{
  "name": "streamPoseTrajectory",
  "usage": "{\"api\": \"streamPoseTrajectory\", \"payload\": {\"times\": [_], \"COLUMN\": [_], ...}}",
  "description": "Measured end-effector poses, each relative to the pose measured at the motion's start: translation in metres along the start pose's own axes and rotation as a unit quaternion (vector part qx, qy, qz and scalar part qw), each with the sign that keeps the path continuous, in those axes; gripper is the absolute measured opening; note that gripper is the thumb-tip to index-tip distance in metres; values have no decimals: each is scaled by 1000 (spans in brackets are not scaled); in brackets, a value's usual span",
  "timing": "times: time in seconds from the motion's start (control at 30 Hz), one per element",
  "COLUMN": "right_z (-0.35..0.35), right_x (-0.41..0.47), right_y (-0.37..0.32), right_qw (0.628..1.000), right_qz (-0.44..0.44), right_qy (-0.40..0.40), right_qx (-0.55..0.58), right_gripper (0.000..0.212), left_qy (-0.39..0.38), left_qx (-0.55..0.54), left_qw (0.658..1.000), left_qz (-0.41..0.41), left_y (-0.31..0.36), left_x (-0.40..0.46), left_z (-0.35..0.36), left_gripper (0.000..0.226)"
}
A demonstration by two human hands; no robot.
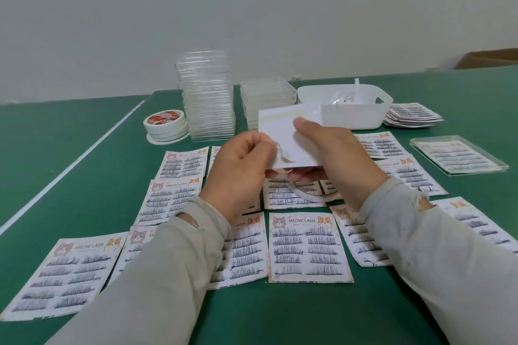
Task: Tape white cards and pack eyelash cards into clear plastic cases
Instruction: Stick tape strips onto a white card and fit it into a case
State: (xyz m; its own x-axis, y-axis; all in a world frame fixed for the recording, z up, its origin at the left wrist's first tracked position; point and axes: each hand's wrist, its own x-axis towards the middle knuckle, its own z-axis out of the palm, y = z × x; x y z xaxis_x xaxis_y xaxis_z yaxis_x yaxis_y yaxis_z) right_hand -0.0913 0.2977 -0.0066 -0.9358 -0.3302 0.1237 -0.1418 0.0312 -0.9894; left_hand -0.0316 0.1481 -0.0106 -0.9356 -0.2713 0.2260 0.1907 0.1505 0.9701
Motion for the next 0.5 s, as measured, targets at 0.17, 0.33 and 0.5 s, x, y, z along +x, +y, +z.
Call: {"api": "streamPoseTrajectory", "payload": {"times": [0.17,0.33,0.5], "right_z": [-4,8,2], "right_x": [-3,-10,-5], "right_y": [-5,-8,-7], "right_qw": [933,892,939], "right_qz": [-217,-257,-188], "right_qy": [164,67,108], "right_qx": [-233,-366,-268], "right_gripper": [20,16,14], "left_qy": [82,85,90], "left_qx": [60,49,27], "left_qw": [994,993,994], "left_qz": [45,64,63], "left_y": [-5,-4,-6], "left_x": [4,2,0], "left_z": [-3,0,4], "left_gripper": [15,13,12]}}
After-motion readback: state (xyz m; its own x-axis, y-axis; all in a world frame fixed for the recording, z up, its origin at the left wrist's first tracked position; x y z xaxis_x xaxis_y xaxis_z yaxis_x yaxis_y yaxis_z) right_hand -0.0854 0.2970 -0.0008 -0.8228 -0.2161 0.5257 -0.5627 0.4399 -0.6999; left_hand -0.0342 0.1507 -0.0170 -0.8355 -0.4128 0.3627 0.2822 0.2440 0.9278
